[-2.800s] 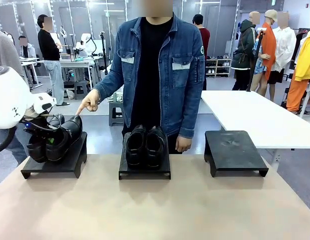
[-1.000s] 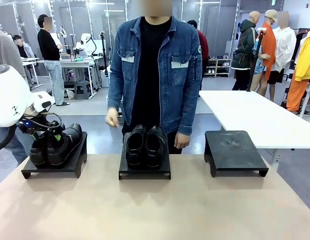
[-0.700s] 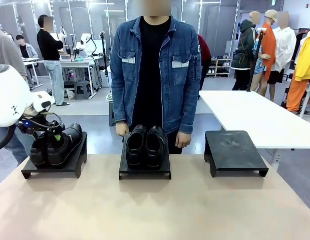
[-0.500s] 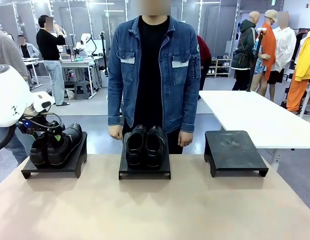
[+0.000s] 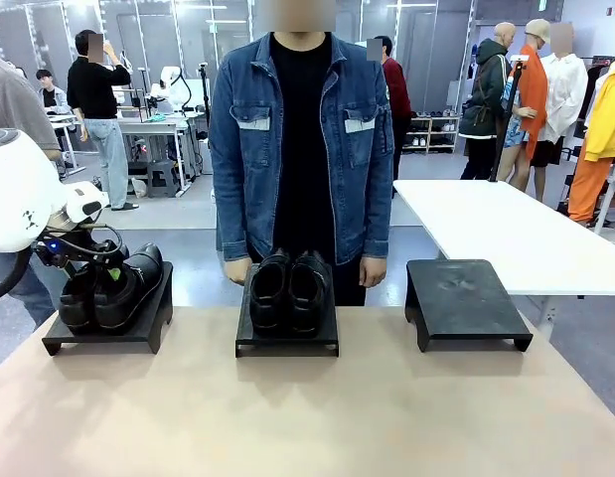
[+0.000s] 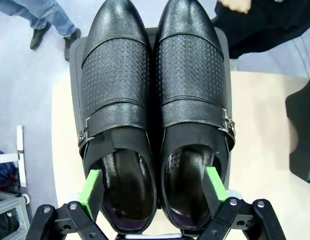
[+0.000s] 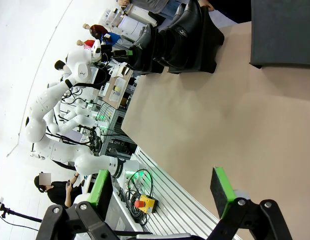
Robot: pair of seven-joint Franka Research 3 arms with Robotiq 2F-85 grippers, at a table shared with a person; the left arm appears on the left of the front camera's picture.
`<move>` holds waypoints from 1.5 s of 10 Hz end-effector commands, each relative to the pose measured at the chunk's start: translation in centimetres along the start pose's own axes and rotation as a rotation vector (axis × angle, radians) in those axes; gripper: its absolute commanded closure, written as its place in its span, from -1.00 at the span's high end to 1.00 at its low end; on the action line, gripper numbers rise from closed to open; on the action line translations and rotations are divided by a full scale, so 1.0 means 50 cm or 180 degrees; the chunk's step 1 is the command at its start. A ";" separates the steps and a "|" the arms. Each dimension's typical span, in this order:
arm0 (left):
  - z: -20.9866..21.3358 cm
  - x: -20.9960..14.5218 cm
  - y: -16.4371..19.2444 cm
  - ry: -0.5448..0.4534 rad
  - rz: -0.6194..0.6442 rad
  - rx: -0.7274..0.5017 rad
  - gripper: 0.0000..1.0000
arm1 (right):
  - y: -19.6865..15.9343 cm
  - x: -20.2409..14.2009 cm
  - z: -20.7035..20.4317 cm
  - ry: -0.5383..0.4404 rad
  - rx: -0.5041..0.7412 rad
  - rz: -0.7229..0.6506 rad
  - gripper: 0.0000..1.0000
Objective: Place the shoes on the stand as instructed by the person.
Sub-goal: Pick up another pair of Shoes and place it on the Shoes Stand indicated by the person.
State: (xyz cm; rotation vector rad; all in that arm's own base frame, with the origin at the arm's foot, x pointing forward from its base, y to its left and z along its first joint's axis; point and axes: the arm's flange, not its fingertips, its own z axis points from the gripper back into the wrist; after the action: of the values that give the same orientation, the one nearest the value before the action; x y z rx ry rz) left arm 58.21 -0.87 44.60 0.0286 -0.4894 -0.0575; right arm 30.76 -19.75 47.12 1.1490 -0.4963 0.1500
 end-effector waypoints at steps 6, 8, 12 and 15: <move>0.160 -0.026 0.117 0.0212 0.0157 -0.0651 1.00 | 0.002 0.000 0.001 -0.0011 0.0024 0.0040 1.00; 0.281 -0.097 0.201 0.0231 0.0220 -0.1341 1.00 | 0.002 0.000 0.001 -0.0011 0.0024 0.0040 1.00; 0.349 -0.311 0.366 0.0181 0.0433 -0.2724 1.00 | 0.002 0.000 0.001 -0.0011 0.0024 0.0040 1.00; 0.296 -0.451 0.416 -0.0042 0.0664 -0.3807 1.00 | 0.002 0.000 0.001 -0.0011 0.0024 0.0040 1.00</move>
State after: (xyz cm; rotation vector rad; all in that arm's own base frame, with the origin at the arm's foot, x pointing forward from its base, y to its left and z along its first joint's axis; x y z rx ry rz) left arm 31.97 20.50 49.36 -1.0740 -0.4205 -0.1332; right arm 30.77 -19.73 47.11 1.1490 -0.4956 0.1502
